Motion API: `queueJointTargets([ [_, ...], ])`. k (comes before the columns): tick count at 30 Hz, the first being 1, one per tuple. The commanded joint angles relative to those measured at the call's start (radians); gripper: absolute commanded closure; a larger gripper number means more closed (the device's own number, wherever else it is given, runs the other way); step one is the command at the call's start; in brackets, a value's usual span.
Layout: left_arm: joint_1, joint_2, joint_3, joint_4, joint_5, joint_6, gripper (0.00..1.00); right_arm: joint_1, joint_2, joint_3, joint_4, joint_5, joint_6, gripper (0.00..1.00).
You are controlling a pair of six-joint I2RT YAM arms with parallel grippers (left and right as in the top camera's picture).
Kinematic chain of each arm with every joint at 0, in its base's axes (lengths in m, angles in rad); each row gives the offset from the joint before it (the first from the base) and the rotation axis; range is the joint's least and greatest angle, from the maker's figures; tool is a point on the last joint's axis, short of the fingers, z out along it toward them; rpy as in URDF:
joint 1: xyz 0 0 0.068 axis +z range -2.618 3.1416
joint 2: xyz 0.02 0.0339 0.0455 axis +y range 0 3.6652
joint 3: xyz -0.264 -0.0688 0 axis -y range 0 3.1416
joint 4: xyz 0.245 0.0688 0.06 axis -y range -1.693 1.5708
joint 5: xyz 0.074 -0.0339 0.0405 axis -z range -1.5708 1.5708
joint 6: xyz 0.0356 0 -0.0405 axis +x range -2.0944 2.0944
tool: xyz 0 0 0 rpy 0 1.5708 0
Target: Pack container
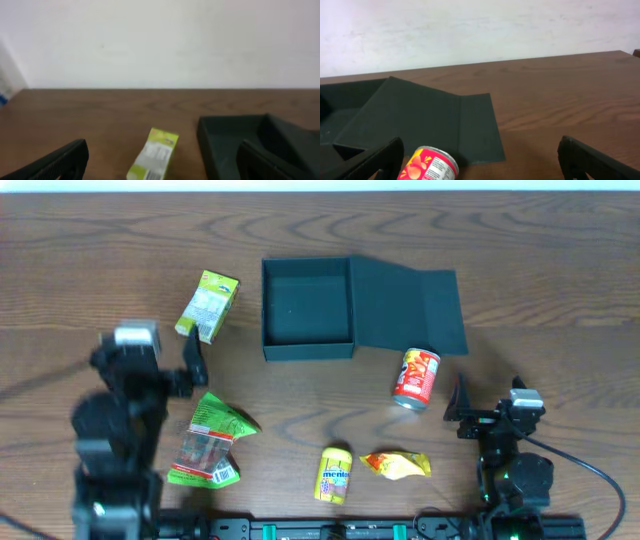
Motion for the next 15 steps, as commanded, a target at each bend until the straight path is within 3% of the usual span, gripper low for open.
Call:
queueJointTargets([
  [1, 0.004, 0.204, 0.251, -0.095, 0.057, 0.068, 0.05, 0.008, 0.0, -0.002, -0.006, 0.0, 0.008, 0.01],
  [11, -0.027, 0.874, 1.102, -0.879, 0.053, 0.225, 0.05, 0.008, -0.001, -0.002, -0.006, 0.0, 0.008, 0.01],
  [15, -0.027, 1.022, 1.199, -1.024, 0.044, 0.224, 0.05, 0.008, 0.0, -0.002, -0.006, 0.0, 0.008, 0.01],
])
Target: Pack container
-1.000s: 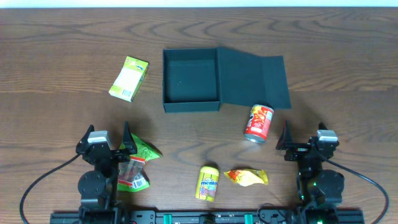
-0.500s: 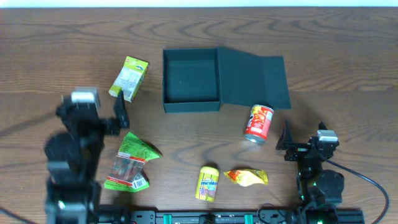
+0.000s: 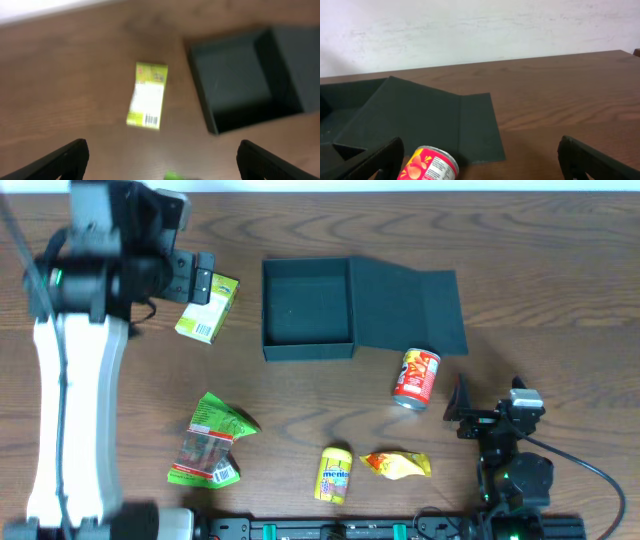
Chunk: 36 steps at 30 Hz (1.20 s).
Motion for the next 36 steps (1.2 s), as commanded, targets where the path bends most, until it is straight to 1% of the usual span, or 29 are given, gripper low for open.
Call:
queueJointTargets([
  [1, 0.0, 0.094, 0.042, -0.03, 0.001, 0.032, 0.05, 0.008, -0.002, -0.002, -0.006, 0.0, 0.008, 0.01],
  [7, 0.0, 0.23, 0.029, -0.056, -0.015, 0.032, 0.05, 0.008, -0.002, -0.002, -0.006, 0.0, 0.008, 0.01],
  [9, 0.0, 0.271, 0.029, -0.087, -0.019, 0.032, 0.05, 0.008, -0.002, -0.002, -0.006, 0.0, 0.008, 0.01],
  [11, 0.0, 0.31, 0.027, -0.091, -0.031, 0.058, 0.05, 0.008, -0.002, -0.002, -0.006, 0.0, 0.008, 0.01],
  [13, 0.001, 0.348, 0.027, -0.072, -0.043, 0.101, 0.05, 0.008, -0.002, -0.002, -0.006, 0.0, 0.008, 0.01],
  [14, 0.001, 0.367, 0.027, -0.05, -0.077, 0.116, 0.05, 0.008, -0.002, -0.002, -0.006, 0.0, 0.008, 0.01],
  [16, 0.001, 0.398, 0.027, 0.008, -0.137, 0.108, 0.05, 0.008, -0.002, -0.002, -0.006, 0.0, 0.008, 0.01],
  [23, 0.002, 0.461, 0.027, 0.095, -0.189, 0.114, 0.05, 0.008, -0.002, -0.002, -0.006, 0.0, 0.008, 0.01],
  [28, 0.011, 0.498, 0.027, 0.126, -0.212, 0.114, 0.05, 0.008, -0.002, -0.002, -0.006, 0.0, 0.008, 0.01],
  [33, 0.047, 0.559, 0.027, 0.172, -0.193, 0.132, 0.05, 0.008, -0.002, -0.002, -0.006, 0.0, 0.008, 0.01],
  [36, 0.068, 0.594, 0.027, 0.162, -0.098, 0.201, 0.05, 0.008, -0.002, -0.002, -0.006, 0.0, 0.008, 0.01],
])
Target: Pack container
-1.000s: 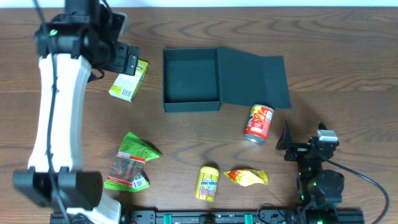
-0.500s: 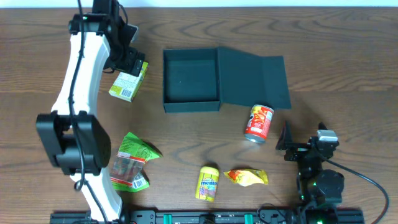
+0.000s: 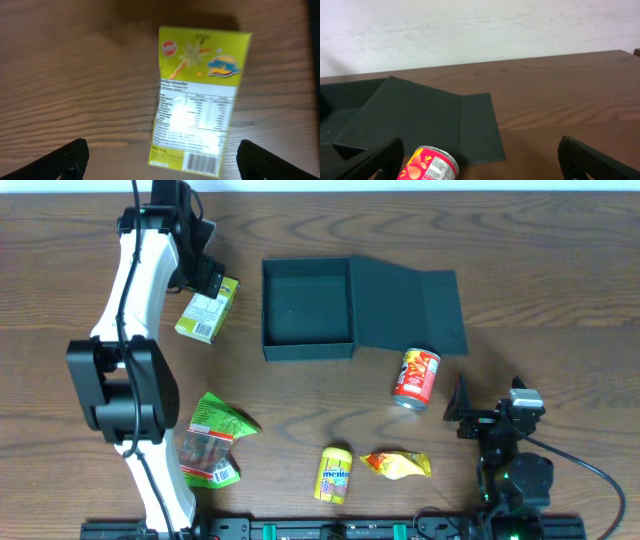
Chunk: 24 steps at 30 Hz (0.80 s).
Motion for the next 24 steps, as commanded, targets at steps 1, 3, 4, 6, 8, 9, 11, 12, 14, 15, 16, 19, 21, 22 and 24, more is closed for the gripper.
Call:
queueJointTargets([
  [1, 0.029, 0.055, 0.006, -0.011, 0.097, 0.083, 0.05, 0.008, -0.002, -0.002, -0.006, 0.0, 0.007, 0.01],
  [3, 0.042, 0.072, 0.006, -0.011, 0.15, 0.084, 0.05, 0.008, -0.002, -0.002, -0.006, 0.0, 0.007, 0.01],
  [4, 0.046, 0.082, 0.006, -0.01, 0.161, 0.084, 0.05, 0.008, -0.002, -0.002, -0.006, 0.0, 0.007, 0.01],
  [6, 0.051, 0.097, 0.006, -0.011, 0.165, 0.085, 0.05, 0.008, -0.002, -0.002, -0.006, 0.0, 0.007, 0.01],
  [8, 0.051, 0.107, 0.006, -0.018, 0.166, 0.092, 0.05, 0.008, -0.002, -0.002, -0.006, 0.0, 0.007, 0.01],
  [9, 0.051, 0.111, 0.006, -0.022, 0.166, 0.092, 0.05, 0.008, -0.002, -0.002, -0.006, 0.0, 0.007, 0.01],
  [11, 0.043, 0.113, 0.006, -0.028, 0.166, 0.092, 0.05, 0.008, -0.002, -0.002, -0.006, 0.0, 0.007, 0.01],
  [12, 0.038, 0.113, 0.006, -0.03, 0.164, 0.092, 0.05, 0.008, -0.002, -0.002, -0.006, 0.0, 0.007, 0.01],
  [14, 0.021, 0.113, 0.006, -0.043, 0.163, 0.104, 0.05, 0.008, -0.002, -0.002, -0.006, 0.0, 0.007, 0.01],
  [15, 0.011, 0.113, 0.006, -0.055, 0.157, 0.116, 0.05, 0.008, -0.002, -0.002, -0.006, 0.0, 0.007, 0.01],
  [16, 0.001, 0.113, 0.006, -0.062, 0.136, 0.119, 0.05, 0.008, -0.002, -0.002, -0.006, 0.0, 0.007, 0.01],
  [19, -0.039, 0.113, 0.005, -0.063, 0.023, 0.118, 0.05, 0.008, -0.002, -0.002, -0.006, 0.0, 0.007, 0.01],
  [21, -0.062, 0.113, 0.005, -0.052, -0.04, 0.116, 0.05, 0.008, -0.002, -0.002, -0.006, 0.0, 0.007, 0.01],
  [22, -0.074, 0.113, 0.005, -0.043, -0.071, 0.111, 0.05, 0.008, -0.002, -0.002, -0.006, 0.0, 0.007, 0.01],
  [24, -0.09, 0.113, 0.005, -0.033, -0.098, 0.1, 0.05, 0.008, -0.002, -0.002, -0.006, 0.0, 0.007, 0.01],
])
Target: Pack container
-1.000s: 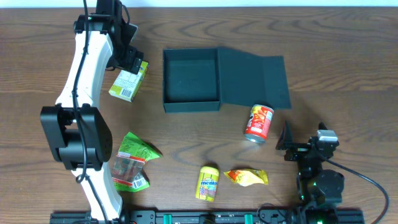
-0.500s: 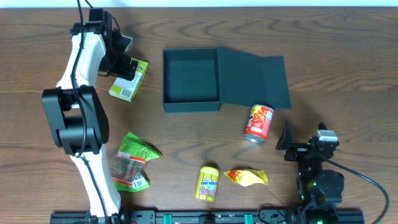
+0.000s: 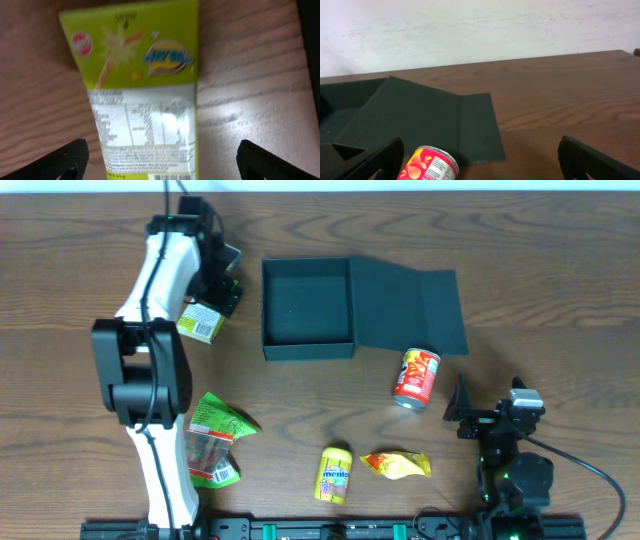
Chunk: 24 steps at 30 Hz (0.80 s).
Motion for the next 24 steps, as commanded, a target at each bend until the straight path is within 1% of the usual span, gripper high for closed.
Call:
queueJointTargets([
  [1, -0.019, 0.017, 0.005, 0.004, -0.099, -0.003, 0.05, 0.008, -0.002, -0.002, -0.006, 0.0, 0.007, 0.01],
  [4, -0.022, 0.016, 0.005, -0.016, -0.079, -0.064, 0.05, 0.008, -0.002, -0.002, -0.006, 0.0, 0.007, 0.01],
  [7, -0.022, 0.016, 0.005, -0.106, 0.073, -0.066, 0.05, 0.008, -0.002, -0.002, -0.006, 0.0, 0.007, 0.01],
  [9, -0.021, 0.016, 0.005, -0.14, 0.147, -0.083, 0.05, 0.008, -0.002, -0.002, -0.006, 0.0, 0.007, 0.01],
  [11, -0.021, 0.016, 0.005, -0.156, 0.155, -0.158, 0.05, 0.008, -0.002, -0.002, -0.006, 0.0, 0.007, 0.01],
  [14, -0.022, 0.015, 0.005, -0.203, 0.156, -0.227, 0.04, 0.008, -0.002, -0.002, -0.006, 0.0, 0.007, 0.01],
  [18, -0.03, -0.005, 0.005, -0.306, 0.158, -0.238, 0.04, 0.008, -0.002, -0.002, -0.006, 0.0, 0.007, 0.01],
  [21, -0.044, -0.066, -0.003, -0.309, 0.201, -0.239, 0.04, 0.008, -0.002, -0.002, -0.006, 0.0, 0.007, 0.01],
  [24, -0.063, -0.174, -0.03, -0.311, 0.187, -0.249, 0.04, 0.008, -0.002, -0.002, -0.006, 0.0, 0.007, 0.01],
])
